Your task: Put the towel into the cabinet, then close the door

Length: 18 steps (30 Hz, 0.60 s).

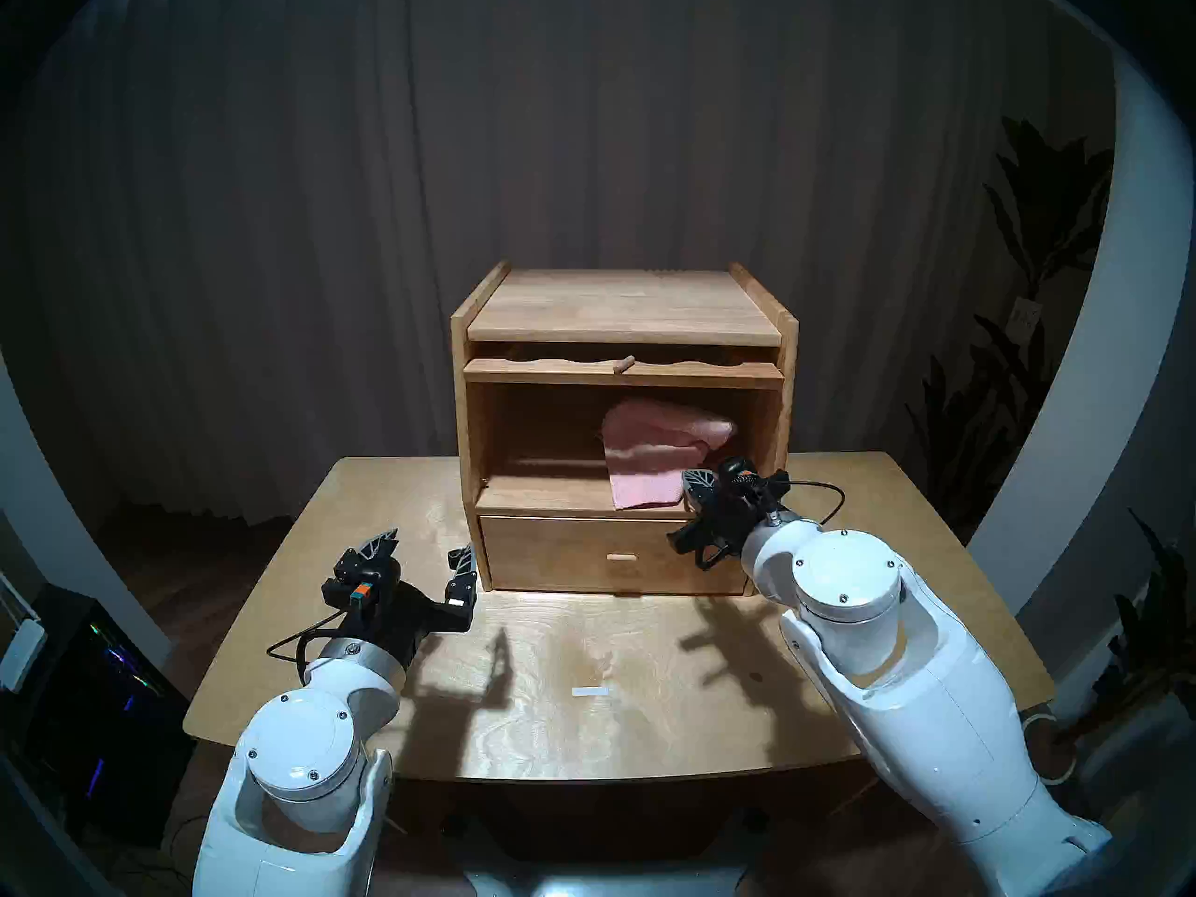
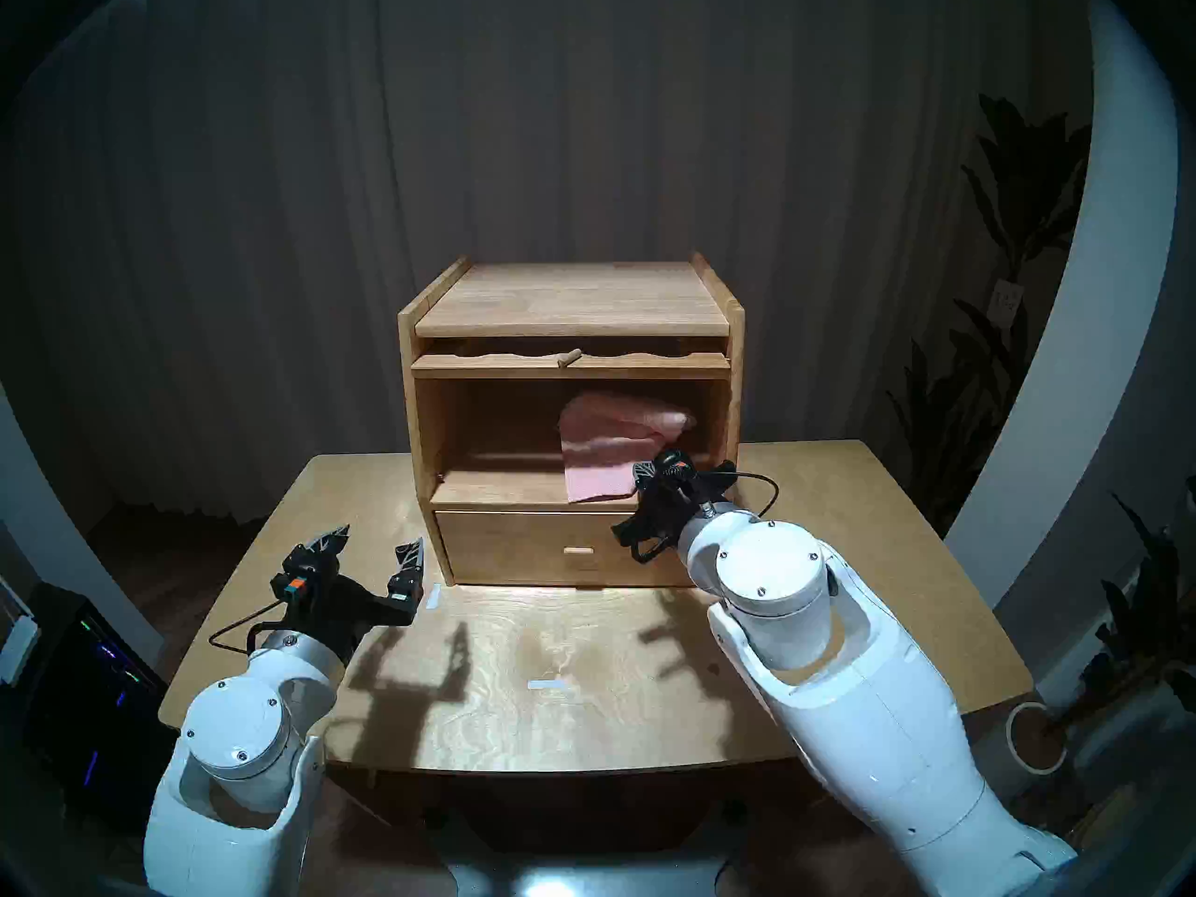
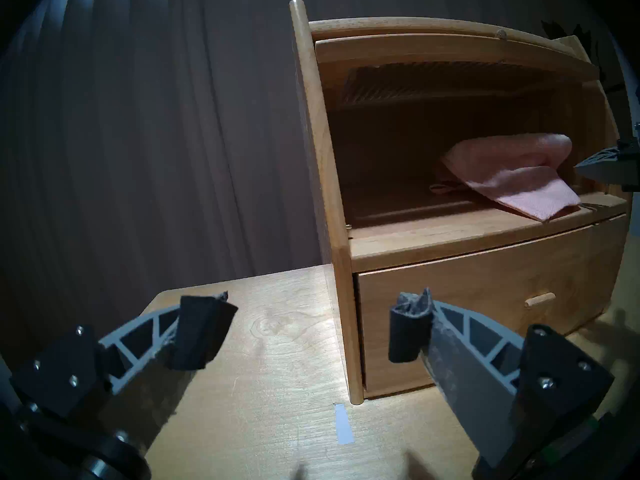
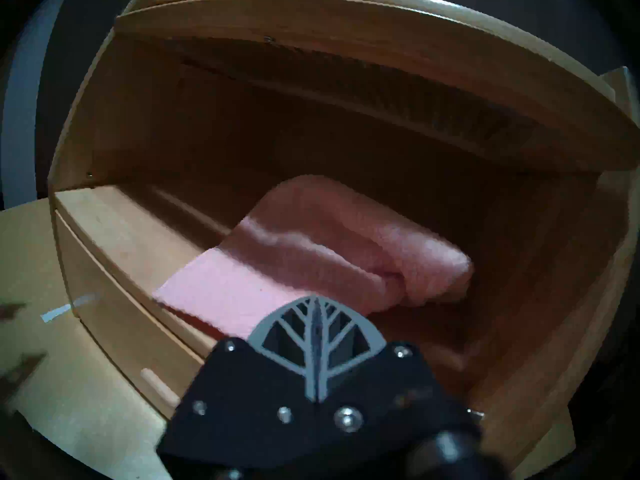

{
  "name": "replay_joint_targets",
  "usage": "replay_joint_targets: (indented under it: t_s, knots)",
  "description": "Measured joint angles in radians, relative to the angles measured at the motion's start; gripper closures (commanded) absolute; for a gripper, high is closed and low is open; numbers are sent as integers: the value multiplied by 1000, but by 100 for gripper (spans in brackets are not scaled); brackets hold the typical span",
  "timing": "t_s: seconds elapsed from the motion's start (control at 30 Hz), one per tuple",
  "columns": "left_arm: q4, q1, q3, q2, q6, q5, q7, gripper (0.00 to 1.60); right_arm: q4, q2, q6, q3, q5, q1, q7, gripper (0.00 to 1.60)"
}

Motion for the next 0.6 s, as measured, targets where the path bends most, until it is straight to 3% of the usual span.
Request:
replay_joint_targets:
  t_s: [0.6]
  knots:
    - [-1, 0, 0, 0, 0, 0, 0, 0, 138, -66, 92, -50, 2, 136, -6, 160]
